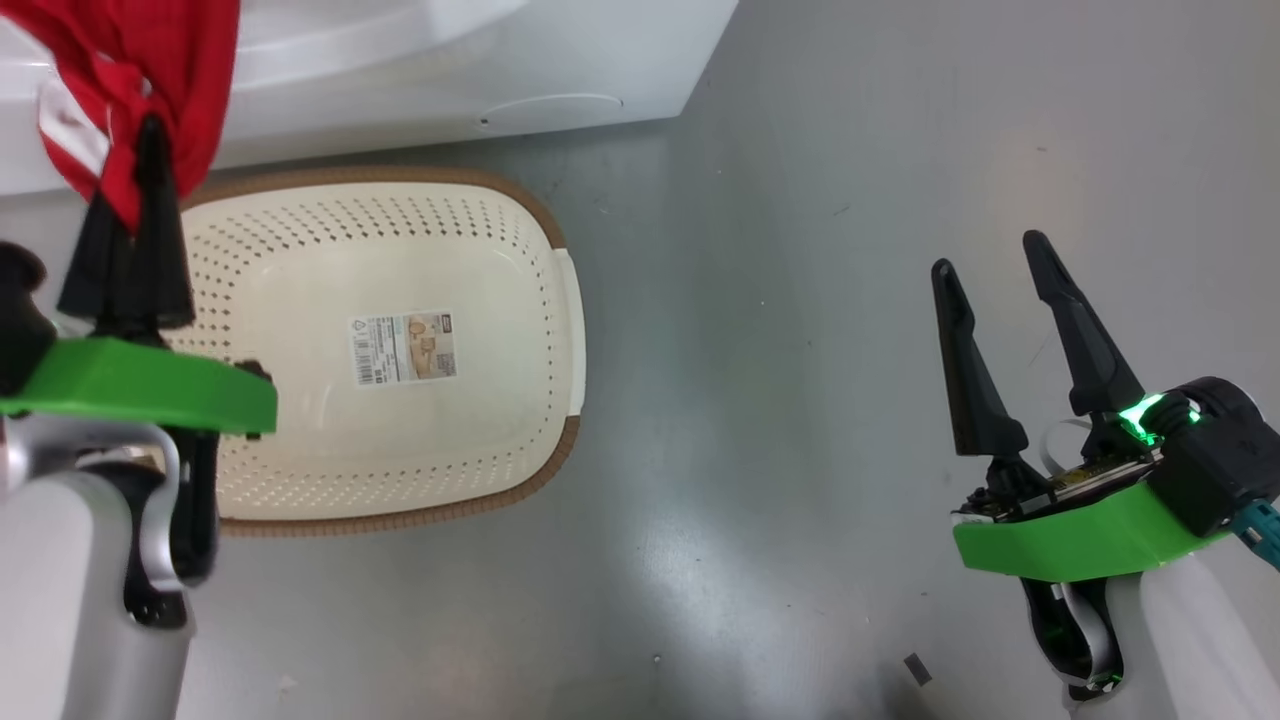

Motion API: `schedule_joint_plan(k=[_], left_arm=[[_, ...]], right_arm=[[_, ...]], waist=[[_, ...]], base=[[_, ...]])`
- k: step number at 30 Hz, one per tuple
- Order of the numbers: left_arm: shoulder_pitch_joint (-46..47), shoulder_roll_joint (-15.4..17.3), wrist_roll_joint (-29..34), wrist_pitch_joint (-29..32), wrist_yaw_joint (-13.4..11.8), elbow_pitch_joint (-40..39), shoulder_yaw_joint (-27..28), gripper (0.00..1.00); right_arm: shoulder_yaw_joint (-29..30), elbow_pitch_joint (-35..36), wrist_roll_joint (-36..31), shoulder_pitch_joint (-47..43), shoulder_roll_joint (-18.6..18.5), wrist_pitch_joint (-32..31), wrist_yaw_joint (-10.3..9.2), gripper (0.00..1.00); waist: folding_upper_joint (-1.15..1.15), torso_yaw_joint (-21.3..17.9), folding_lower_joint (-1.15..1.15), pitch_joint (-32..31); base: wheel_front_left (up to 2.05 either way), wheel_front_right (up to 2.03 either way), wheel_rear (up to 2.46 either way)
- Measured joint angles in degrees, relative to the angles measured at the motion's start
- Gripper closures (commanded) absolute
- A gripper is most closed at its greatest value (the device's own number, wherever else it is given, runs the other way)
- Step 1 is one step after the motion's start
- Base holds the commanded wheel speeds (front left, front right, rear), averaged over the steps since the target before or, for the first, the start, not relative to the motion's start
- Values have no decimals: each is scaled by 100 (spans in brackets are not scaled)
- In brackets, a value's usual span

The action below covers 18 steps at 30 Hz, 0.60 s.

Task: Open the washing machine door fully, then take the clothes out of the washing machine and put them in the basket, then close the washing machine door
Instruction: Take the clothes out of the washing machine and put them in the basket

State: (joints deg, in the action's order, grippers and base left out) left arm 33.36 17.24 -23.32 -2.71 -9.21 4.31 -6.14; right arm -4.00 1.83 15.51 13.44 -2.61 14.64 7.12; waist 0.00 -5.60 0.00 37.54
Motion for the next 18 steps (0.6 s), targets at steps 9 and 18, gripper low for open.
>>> schedule_joint_plan(k=[9,18], left_arm=[[-580,-21,-126,170,-94,-450,-75,100],[-1146,-164,-252,342,-160,-700,-276,100]], right_arm=[[122,22,0,-3,-8,0,0,0],[144,16,16,-59,-10,0,0,0]], waist=[[0,65,0,-259],[0,97,0,-587]], base=[[0,0,0],[0,0,0]])
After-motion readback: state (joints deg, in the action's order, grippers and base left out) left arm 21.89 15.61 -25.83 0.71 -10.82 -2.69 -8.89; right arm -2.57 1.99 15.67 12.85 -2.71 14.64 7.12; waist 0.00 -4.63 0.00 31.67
